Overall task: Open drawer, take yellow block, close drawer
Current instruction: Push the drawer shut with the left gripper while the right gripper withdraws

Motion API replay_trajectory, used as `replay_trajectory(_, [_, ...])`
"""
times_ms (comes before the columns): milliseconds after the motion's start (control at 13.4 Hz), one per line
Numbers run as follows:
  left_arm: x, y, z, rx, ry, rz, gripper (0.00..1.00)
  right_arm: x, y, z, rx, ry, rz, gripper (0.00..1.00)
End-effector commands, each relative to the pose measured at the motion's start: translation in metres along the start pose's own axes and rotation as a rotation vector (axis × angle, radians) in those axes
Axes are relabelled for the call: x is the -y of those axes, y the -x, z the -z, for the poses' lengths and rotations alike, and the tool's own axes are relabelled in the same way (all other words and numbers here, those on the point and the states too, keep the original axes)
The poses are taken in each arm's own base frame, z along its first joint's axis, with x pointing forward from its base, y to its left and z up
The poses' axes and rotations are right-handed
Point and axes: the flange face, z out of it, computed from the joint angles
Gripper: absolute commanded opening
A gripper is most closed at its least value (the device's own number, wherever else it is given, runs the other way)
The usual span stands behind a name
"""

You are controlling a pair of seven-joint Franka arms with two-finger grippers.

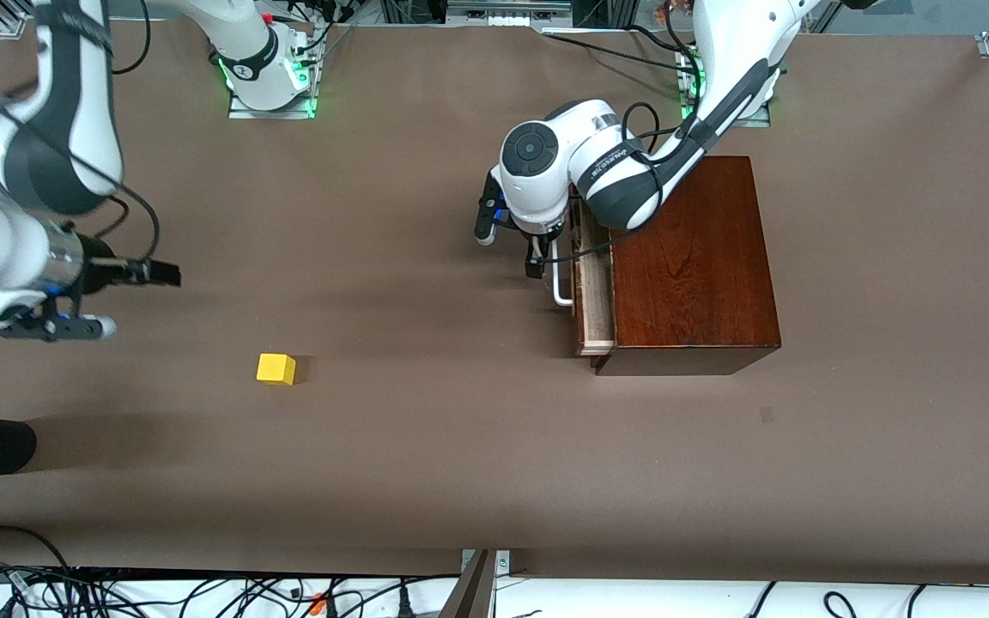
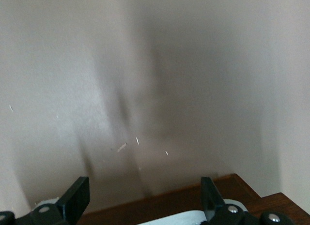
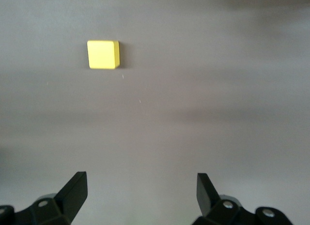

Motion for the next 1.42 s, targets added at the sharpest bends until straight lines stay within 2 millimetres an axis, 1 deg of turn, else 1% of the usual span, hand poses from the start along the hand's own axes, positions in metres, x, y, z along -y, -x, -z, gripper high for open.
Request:
replay_trajectory(0, [0.015,0.037,0.021,0.047,-0.031,0.027,1.0,-0.005,0.03,0.033,-0.03,0.021,0.015,1.0])
replay_trajectory(149, [0.019,0.048,0.021,0.053,-0.024,0.044,1.0,-0.01,0.042,0.055,-0.072,0.037,0.038,1.0])
replay_trajectory(224, [0.021,0.052,0.021,0.058,-0.02,0.05,1.0,-0.018,0.048,0.063,-0.088,0.034,0.037,1.0])
replay_trajectory(298, [0.025,0.06,0.019,0.058,-0.014,0.064,1.0,-0.024,0.053,0.068,-0.098,0.021,0.033,1.0])
replay_trajectory(373, [0.026,0.063,0.02,0.058,-0.014,0.068,1.0,-0.028,0.058,0.072,-0.11,0.011,0.033,1.0])
replay_trajectory(596, [0.027,0.068,0.017,0.064,-0.004,0.075,1.0,-0.039,0.066,0.077,-0.124,-0.003,0.022,1.0])
replay_trajectory(745, [0.027,0.069,0.018,0.07,0.0,0.076,1.0,-0.039,0.072,0.081,-0.129,-0.001,0.026,1.0])
replay_trajectory(894, [0.029,0.074,0.016,0.071,0.003,0.084,1.0,-0.038,0.076,0.083,-0.134,-0.002,0.029,1.0])
replay_trajectory(1342, [0.033,0.082,0.015,0.077,0.005,0.095,1.0,-0.039,0.075,0.084,-0.134,0.002,0.026,1.0])
